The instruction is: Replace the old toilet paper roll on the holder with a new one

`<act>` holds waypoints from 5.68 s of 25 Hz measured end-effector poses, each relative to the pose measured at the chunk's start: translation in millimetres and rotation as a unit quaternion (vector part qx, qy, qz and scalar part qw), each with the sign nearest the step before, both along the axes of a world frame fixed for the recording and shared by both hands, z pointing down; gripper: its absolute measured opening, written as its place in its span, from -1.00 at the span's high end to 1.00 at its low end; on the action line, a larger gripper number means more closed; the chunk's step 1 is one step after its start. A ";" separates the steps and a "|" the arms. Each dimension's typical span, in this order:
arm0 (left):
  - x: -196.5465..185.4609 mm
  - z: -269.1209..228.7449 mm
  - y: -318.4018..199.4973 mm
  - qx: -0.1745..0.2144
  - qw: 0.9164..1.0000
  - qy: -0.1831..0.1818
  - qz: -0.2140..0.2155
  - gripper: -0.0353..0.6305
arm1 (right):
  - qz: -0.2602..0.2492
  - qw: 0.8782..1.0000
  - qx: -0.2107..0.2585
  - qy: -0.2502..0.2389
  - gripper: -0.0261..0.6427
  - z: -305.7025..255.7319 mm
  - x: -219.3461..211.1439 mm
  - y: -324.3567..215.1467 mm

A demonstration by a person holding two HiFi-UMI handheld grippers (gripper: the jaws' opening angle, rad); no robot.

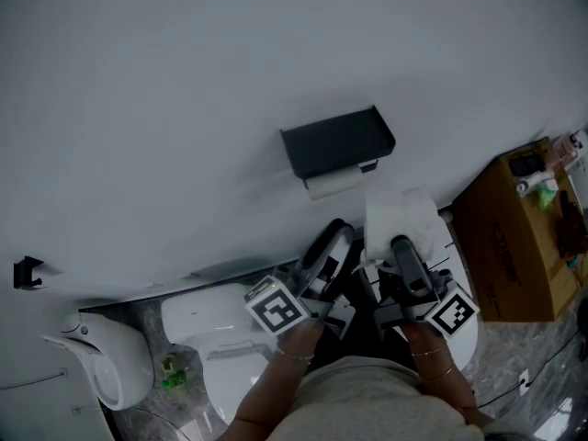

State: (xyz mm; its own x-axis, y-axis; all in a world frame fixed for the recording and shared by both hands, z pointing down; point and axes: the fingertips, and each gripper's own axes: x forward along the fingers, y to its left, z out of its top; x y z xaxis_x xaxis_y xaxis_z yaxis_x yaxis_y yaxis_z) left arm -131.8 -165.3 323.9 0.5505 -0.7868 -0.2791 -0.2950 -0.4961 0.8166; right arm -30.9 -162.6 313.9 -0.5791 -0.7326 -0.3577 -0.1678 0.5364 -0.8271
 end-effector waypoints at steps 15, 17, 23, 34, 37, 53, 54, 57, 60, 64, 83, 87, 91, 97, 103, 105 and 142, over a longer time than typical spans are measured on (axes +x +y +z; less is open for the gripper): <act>-8.8 14.1 -21.0 -0.020 0.999 0.008 -0.029 0.38 | -0.004 1.000 -0.020 0.012 -0.38 8.8 2.7 -21.3; -3.8 18.2 -32.5 -0.025 0.999 0.007 -0.030 0.35 | -0.002 1.000 -0.027 0.012 -0.38 14.2 8.6 -32.5; -1.0 43.1 -48.7 -0.029 0.999 0.007 -0.045 0.22 | 0.005 0.999 -0.039 0.010 -0.38 23.9 21.9 -50.4; -4.7 45.2 -71.3 -0.056 0.994 0.026 -0.093 -0.02 | 0.009 0.998 -0.056 0.006 -0.38 37.9 33.5 -68.9; -8.5 47.4 -76.8 -0.059 0.992 0.036 -0.110 -0.11 | 0.011 0.998 -0.060 0.005 -0.38 41.9 36.9 -73.5; -19.9 51.5 -98.9 -0.056 0.979 0.087 -0.174 -0.26 | 0.006 0.997 -0.071 -0.003 -0.38 51.4 47.6 -97.5; -21.0 51.1 -99.6 -0.054 0.979 0.088 -0.178 -0.26 | 0.005 0.997 -0.071 -0.004 -0.38 51.9 47.6 -98.5; -22.6 48.4 -100.4 -0.048 0.979 0.082 -0.182 -0.26 | 0.001 0.997 -0.072 -0.005 -0.38 51.5 46.8 -100.6; -21.5 47.0 -101.0 -0.043 0.980 0.079 -0.179 -0.20 | -0.005 0.997 -0.072 -0.004 -0.38 51.3 42.4 -103.6; -22.5 45.8 -103.5 -0.034 0.980 0.085 -0.178 -0.03 | -0.015 0.997 -0.075 -0.004 -0.38 52.3 35.4 -107.5; -4.5 42.4 -112.9 -0.005 0.988 0.044 -0.145 0.26 | 0.010 0.998 -0.069 0.005 -0.38 56.3 53.3 -111.9; 20.9 43.4 -125.9 -0.004 0.990 0.037 -0.135 0.27 | 0.019 0.998 -0.067 0.004 -0.38 57.3 77.3 -121.5; 25.5 43.9 -128.1 -0.003 0.991 0.036 -0.126 0.27 | 0.025 0.998 -0.062 0.004 -0.38 54.1 80.7 -120.7; 29.5 35.5 -132.6 0.007 0.993 0.035 -0.110 0.27 | 0.034 0.998 -0.055 0.002 -0.38 46.0 81.2 -121.1; 34.8 34.7 -137.0 0.005 0.995 0.031 -0.097 0.27 | 0.040 0.998 -0.045 -0.002 -0.38 37.3 81.5 -123.2; 37.4 34.8 -138.7 0.005 0.996 0.029 -0.090 0.27 | 0.040 0.998 -0.042 -0.003 -0.38 34.9 80.9 -123.4; 131.0 21.6 -121.6 0.018 0.996 0.031 0.076 0.27 | 0.130 0.991 -0.017 -0.014 -0.38 11.1 140.8 -84.4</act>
State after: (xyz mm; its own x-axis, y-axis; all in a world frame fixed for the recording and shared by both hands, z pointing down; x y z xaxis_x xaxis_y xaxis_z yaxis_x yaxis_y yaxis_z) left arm -0.8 -286.9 345.4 0.6436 -0.6841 -0.3433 -0.1629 -0.5607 0.8118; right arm 109.9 -247.0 325.1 -0.3596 -0.8673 -0.3442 -0.2726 0.4504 -0.8502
